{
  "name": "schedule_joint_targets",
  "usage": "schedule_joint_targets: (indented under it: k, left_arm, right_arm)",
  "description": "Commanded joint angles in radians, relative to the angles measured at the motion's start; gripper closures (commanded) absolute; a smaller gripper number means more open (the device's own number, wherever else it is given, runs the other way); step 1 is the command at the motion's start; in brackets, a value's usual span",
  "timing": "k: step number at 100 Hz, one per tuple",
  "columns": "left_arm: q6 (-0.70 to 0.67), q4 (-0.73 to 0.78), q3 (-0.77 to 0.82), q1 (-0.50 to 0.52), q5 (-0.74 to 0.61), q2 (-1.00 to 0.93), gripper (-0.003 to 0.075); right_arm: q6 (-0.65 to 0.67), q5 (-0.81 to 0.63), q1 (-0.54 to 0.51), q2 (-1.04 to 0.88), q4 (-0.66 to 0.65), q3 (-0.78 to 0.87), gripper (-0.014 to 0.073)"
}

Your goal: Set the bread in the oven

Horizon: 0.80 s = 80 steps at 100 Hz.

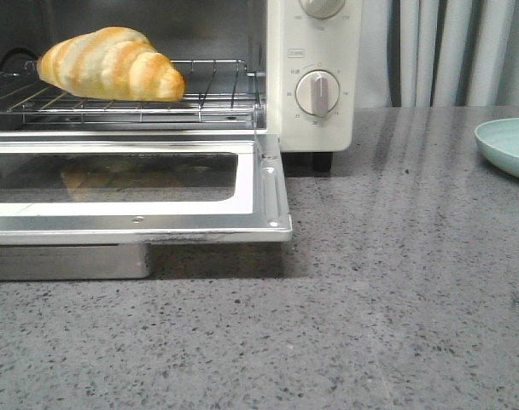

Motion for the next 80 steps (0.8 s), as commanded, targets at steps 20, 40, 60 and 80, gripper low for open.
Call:
schedule_joint_targets:
  k: [20,40,60,80]
  left_arm:
    - [-0.029,-0.064,0.027,0.11,0.147,-0.092,0.0741]
    - [-0.029,-0.066,0.027,0.17,0.154,-0.101,0.0741]
    - [-0.029,-0.066,0.027,0.175,0.154,-0.101,0.0741]
    - [-0.029,-0.066,0.027,0.175,0.154,-0.101,0.0741]
  right_arm:
    - [0.004,-0.069,-0.001,0.026,-0.035,-0.021,0.0663]
    - [0.004,-0.069,-0.001,0.027,-0.035,-0.021,0.0663]
    - [0.004,-0.069,-0.001,0.027,-0.035,-0.021,0.0663]
    - [0.004,-0.069,-0.001,0.027,-0.035,-0.021,0.0663]
